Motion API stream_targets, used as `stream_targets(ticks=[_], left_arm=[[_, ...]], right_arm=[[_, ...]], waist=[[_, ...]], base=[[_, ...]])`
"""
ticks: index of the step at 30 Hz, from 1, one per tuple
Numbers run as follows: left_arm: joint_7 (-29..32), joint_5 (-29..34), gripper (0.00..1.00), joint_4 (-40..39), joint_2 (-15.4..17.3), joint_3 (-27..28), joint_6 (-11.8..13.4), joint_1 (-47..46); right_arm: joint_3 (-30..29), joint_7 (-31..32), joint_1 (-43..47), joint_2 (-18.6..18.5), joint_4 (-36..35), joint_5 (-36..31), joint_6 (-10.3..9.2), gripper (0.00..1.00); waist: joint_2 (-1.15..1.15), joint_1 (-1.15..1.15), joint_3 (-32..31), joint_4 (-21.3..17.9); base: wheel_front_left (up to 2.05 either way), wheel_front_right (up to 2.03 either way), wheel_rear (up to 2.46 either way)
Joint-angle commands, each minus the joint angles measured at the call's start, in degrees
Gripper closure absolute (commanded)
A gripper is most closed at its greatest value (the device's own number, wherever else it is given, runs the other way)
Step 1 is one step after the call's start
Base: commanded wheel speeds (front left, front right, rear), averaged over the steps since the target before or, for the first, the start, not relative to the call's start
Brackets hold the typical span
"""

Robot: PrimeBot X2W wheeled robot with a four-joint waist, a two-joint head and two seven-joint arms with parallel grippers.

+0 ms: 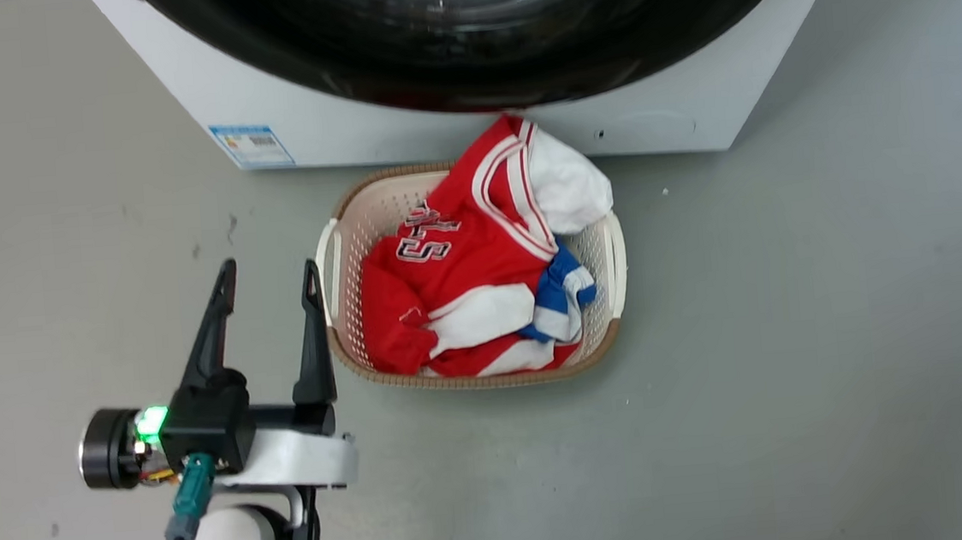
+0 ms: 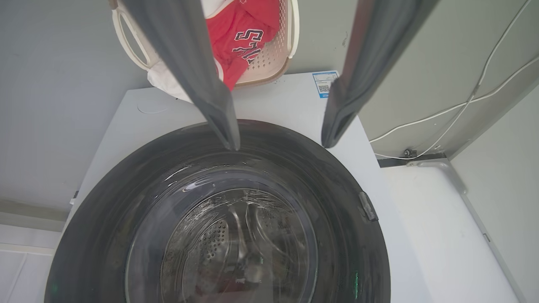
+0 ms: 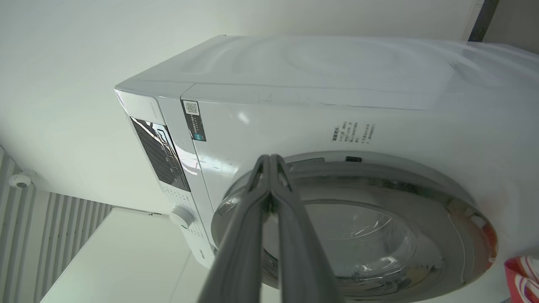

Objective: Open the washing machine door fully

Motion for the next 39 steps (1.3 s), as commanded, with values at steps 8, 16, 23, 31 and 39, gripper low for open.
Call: stream_targets(ticks=[8, 16, 23, 31, 39], left_arm=[[-0.16, 0.02, 0.00, -1.59, 0.27, 0.26, -0.79, -4.95], [-0.16, -0.51, 0.00, -2.23, -0.05, 0.93, -1.00, -8.10], [-0.16, -0.78, 0.00, -2.20, -0.42, 0.67, -1.17, -9.20], [-0.16, -1.02, 0.00, -1.99, -0.88, 0.15, -1.33, -10.46], [-0.16, -1.40, 0.00, -1.32, -1.17, -0.13, -1.27, -10.27]], right_arm=[[4.32, 3.57, -13.45, -5.37, 7.47, -2.30, 0.02, 1.00], [9.99, 7.68, -24.88, -9.30, 14.43, -4.58, 0.02, 1.00], [15.34, 12.12, -32.37, -11.21, 19.17, -6.39, 0.02, 1.00], [21.00, 16.07, -38.80, -11.11, 23.18, -9.16, 0.02, 1.00], [23.70, 17.79, -40.46, -10.00, 25.71, -10.32, 0.02, 1.00]], waist=[[0.00, -0.01, 8.28, 1.78], [0.00, -0.01, 13.21, 3.52], [0.00, -0.01, 15.10, 4.40], [0.00, -0.01, 16.47, 5.49], [0.00, -0.01, 16.11, 6.22]], base=[[0.00, 0.00, 0.00], [0.00, 0.00, 0.00], [0.00, 0.00, 0.00], [0.00, 0.00, 0.00], [0.00, 0.00, 0.00]])
